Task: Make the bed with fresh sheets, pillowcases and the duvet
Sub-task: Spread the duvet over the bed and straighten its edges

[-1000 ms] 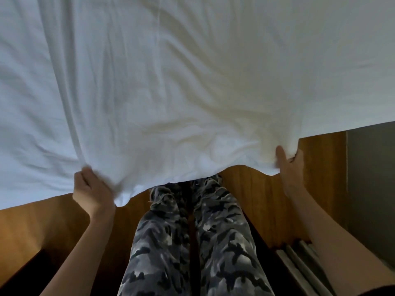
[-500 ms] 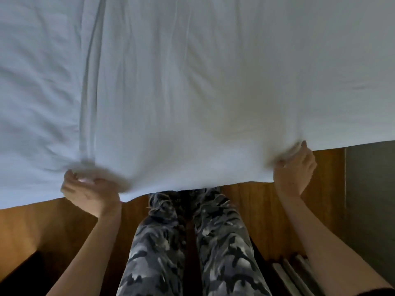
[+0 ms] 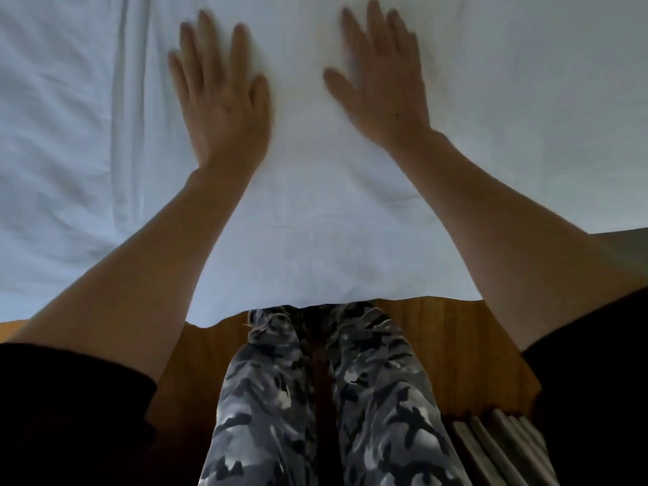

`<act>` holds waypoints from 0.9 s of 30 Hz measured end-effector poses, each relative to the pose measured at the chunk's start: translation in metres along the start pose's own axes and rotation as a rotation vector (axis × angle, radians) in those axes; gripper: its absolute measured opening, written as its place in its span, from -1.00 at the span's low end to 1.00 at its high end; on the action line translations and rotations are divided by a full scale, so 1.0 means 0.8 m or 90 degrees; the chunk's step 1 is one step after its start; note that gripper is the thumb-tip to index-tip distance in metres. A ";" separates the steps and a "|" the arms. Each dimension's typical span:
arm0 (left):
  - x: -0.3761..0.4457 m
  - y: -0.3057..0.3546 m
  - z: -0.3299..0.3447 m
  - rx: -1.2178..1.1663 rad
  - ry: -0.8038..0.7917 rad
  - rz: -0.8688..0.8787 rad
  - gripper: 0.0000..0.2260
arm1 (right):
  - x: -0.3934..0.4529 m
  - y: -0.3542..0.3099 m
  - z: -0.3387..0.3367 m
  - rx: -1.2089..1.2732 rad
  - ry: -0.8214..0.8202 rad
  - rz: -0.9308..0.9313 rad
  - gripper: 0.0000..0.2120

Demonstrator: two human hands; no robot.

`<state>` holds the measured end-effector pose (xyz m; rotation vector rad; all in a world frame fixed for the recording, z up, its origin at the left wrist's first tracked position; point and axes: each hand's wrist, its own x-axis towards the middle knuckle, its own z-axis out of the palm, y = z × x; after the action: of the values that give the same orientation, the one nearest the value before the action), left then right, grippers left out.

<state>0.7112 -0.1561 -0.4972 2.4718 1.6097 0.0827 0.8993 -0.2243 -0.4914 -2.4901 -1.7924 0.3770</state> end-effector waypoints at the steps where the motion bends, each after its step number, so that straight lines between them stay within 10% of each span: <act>1: -0.020 -0.020 0.006 0.008 -0.008 0.003 -0.51 | -0.021 -0.014 0.019 -0.005 -0.033 -0.068 -0.36; 11: -0.169 -0.091 -0.030 -0.031 -0.212 -0.123 -0.46 | -0.229 -0.102 0.024 0.053 -0.289 -0.416 -0.31; 19: -0.257 -0.069 -0.218 -0.033 -0.422 -0.156 -0.47 | -0.268 -0.097 -0.183 0.284 -0.277 0.080 -0.40; 27: -0.350 -0.087 -0.389 -0.259 -0.266 -0.374 -0.66 | -0.314 -0.137 -0.313 0.471 -0.210 0.187 -0.62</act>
<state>0.4876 -0.3443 -0.1896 1.5273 1.8223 -0.1636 0.7790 -0.3992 -0.1866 -2.1940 -1.0401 1.2590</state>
